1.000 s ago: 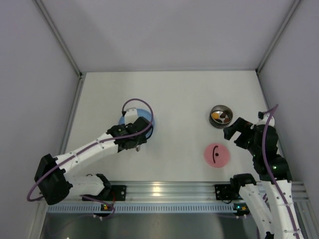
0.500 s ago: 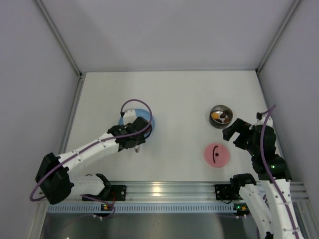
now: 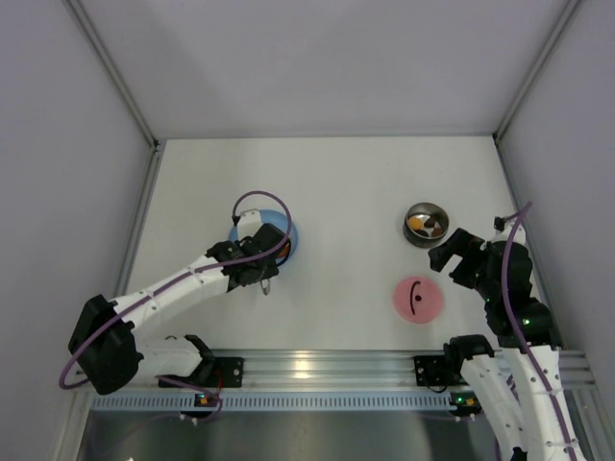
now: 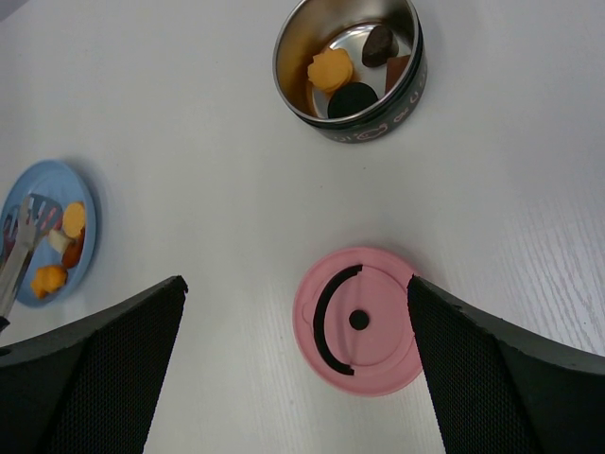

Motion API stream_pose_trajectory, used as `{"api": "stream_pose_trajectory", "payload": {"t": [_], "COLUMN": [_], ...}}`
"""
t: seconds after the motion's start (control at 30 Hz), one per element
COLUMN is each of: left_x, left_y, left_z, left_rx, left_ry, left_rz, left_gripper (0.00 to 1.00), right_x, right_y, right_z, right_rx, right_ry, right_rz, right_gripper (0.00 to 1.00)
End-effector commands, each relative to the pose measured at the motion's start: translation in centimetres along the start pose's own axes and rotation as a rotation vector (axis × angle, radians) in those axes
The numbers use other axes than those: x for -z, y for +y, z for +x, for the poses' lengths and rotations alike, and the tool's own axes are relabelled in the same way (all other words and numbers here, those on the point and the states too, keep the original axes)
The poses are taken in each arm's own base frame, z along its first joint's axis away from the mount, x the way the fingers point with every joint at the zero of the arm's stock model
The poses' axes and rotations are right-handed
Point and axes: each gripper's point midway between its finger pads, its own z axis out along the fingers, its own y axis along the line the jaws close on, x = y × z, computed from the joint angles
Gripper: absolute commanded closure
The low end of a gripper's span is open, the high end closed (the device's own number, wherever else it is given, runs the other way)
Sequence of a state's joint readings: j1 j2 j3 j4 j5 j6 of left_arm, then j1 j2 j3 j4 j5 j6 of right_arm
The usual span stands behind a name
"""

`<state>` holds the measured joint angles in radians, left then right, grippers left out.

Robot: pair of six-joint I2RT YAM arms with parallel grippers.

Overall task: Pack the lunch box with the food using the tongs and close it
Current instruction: Pick up the fake food from the plate.

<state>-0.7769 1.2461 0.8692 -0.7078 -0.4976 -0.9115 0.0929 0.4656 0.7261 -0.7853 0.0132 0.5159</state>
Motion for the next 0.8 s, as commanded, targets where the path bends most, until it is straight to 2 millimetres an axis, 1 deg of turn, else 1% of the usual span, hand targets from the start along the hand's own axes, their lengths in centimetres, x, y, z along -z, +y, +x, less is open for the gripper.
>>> {"api": "stream_pose_trajectory", "payload": {"t": [0.0, 0.07, 0.2, 0.23, 0.3, 0.33, 0.43, 0.47, 0.53, 0.57, 0.63, 0.77], "left_x": [0.3, 0.8, 1.7, 2.3, 2.8, 3.3, 3.9, 4.2, 4.5, 4.7, 4.9, 5.4], "left_y": [-0.9, -1.2, -1.3, -1.8, -1.7, -2.1, -2.5, -2.9, -3.3, -3.6, -4.1, -6.6], "left_z": [-0.9, -1.7, -2.8, -3.6, -4.4, -5.2, -6.2, -6.8, -7.1, -7.5, -7.8, -8.4], "left_rx": [0.024, 0.027, 0.020, 0.027, 0.024, 0.030, 0.030, 0.034, 0.027, 0.027, 0.023, 0.004], "left_ry": [-0.026, -0.042, -0.061, -0.077, -0.095, -0.112, -0.131, -0.140, -0.140, -0.145, -0.143, -0.132], "left_rz": [0.044, 0.055, 0.056, 0.068, 0.061, 0.071, 0.079, 0.089, 0.096, 0.103, 0.118, 0.198], "left_gripper": [0.71, 0.74, 0.75, 0.75, 0.76, 0.75, 0.75, 0.75, 0.76, 0.76, 0.76, 0.77], "right_x": [0.0, -0.1, 0.0, -0.1, -0.1, -0.1, 0.0, 0.0, 0.0, 0.0, 0.0, 0.1], "right_y": [0.5, 0.6, 0.6, 0.6, 0.6, 0.6, 0.6, 0.6, 0.7, 0.7, 0.7, 0.7], "right_z": [-1.5, -1.5, -1.5, -1.5, -1.5, -1.5, -1.6, -1.5, -1.6, -1.6, -1.6, -1.8], "right_rx": [0.007, 0.007, 0.007, 0.005, 0.004, 0.002, 0.004, 0.002, 0.005, 0.004, 0.002, 0.002], "right_ry": [-0.061, -0.064, -0.062, -0.060, -0.060, -0.060, -0.064, -0.062, -0.064, -0.062, -0.064, -0.068], "right_rz": [-0.026, -0.027, -0.028, -0.028, -0.027, -0.027, -0.029, -0.028, -0.029, -0.030, -0.029, -0.030], "right_gripper": [0.00, 0.01, 0.00, 0.01, 0.01, 0.01, 0.01, 0.01, 0.00, 0.00, 0.01, 0.01]}}
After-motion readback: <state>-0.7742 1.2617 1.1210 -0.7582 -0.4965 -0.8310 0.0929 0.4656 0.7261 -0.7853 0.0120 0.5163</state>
